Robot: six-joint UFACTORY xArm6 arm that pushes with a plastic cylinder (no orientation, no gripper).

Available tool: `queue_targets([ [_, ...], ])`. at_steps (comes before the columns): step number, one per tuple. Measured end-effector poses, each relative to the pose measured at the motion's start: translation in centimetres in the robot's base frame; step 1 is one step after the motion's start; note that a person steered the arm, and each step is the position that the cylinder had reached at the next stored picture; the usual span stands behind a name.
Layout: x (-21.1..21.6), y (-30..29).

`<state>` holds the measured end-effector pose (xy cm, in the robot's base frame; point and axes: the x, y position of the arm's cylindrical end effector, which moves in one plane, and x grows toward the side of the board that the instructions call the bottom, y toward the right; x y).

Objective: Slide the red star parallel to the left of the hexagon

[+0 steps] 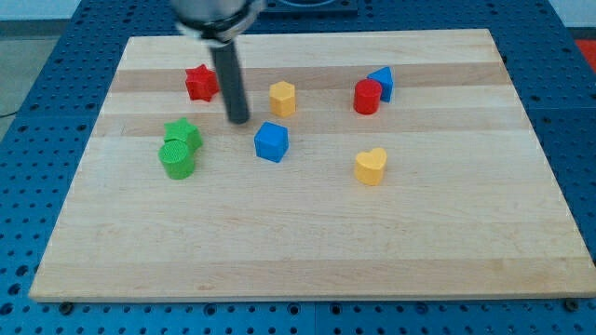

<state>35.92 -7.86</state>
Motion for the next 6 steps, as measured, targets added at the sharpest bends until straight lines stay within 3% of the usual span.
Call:
queue_targets([
  [1, -4.1, 0.7],
  [3, -9.1, -6.5],
  [4, -8.5, -9.9],
  [6, -3.9, -10.7],
])
